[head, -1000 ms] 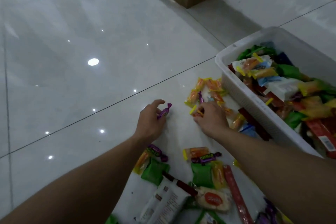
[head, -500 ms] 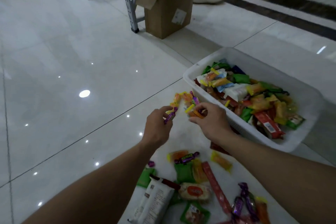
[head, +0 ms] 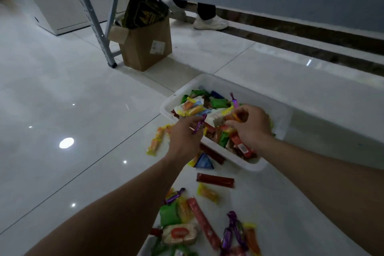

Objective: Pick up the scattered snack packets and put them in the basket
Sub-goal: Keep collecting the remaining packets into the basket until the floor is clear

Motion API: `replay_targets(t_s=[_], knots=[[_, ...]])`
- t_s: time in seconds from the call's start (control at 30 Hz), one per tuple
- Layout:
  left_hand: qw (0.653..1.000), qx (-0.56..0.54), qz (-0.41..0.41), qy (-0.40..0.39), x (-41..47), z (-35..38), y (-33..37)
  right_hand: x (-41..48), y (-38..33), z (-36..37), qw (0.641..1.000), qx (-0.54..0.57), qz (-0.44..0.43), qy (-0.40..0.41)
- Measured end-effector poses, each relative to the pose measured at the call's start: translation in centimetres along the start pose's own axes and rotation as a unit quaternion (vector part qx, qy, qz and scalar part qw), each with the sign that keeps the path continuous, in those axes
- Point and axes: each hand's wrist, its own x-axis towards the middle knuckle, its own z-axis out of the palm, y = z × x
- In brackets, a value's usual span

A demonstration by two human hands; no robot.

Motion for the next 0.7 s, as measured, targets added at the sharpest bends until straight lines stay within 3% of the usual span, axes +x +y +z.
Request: replay_targets(t_s=[0.2,0.4,0.57,0.7], knots=[[0.998,-0.051,-0.038,-0.022,2.9,4.9,3.9,3.8,3.2,-2.7,0.999,-0.016,0.034,0.024],[0.999,-0.01,-0.034,-0.018,7.2,8.9,5.8,7.0,5.7,-3.9,0.998,0.019,0.06,0.023],[0.994,-0.06,-0.095,-0.003,9.7,11.9,6.7,8.9,7.7,-4.0,0.997,0.009,0.07,0.027],[0.998,0.006,-0.051,-0.028,9.1,12.7,6.0,9.1,9.2,-3.6,0.996,-0.023,0.084,0.029]])
